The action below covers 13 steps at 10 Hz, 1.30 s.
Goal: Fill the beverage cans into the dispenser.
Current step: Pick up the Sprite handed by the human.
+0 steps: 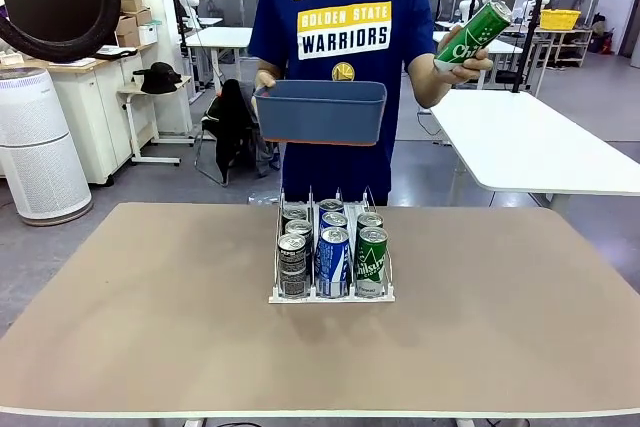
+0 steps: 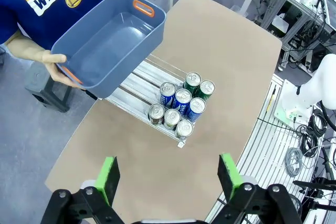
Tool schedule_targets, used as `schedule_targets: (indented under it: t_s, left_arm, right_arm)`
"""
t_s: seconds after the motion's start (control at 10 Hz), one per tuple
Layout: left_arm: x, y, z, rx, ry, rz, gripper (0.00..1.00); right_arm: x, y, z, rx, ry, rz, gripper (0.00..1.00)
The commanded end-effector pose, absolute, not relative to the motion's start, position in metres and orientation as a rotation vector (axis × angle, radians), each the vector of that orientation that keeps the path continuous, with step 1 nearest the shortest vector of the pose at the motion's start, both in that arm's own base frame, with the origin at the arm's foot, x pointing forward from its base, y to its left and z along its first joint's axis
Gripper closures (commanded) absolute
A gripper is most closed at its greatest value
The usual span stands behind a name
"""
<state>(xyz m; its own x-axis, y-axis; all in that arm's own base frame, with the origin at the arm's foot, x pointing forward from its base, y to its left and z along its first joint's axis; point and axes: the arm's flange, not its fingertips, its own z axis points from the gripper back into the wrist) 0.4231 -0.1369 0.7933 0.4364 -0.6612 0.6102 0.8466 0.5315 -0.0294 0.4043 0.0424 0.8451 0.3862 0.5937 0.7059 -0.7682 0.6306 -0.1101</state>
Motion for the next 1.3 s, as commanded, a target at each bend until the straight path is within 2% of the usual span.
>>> schedule_targets:
  t_s: [0.0, 0.2, 0.8, 1.2]
  left_arm:
    - [0.423, -0.133, 0.79, -0.369, -0.601, -0.967, 0.0]
    - [0.423, -0.133, 0.79, -0.369, -0.601, -0.967, 0.0]
    - [0.423, -0.133, 0.79, -0.369, -0.601, -0.967, 0.0]
    - [0.423, -0.133, 0.79, -0.369, -0.601, -0.967, 0.0]
  right_arm:
    - [0.412, 0.025, 0.855, 0.262, -0.737, 0.888, 0.0]
    - [0.418, 0.026, 0.847, 0.283, -0.744, 0.857, 0.0]
    - [0.475, 0.013, 0.822, 0.445, -0.575, 0.896, 0.0]
    - [0.493, 0.012, 0.799, 0.479, -0.582, 0.87, 0.0]
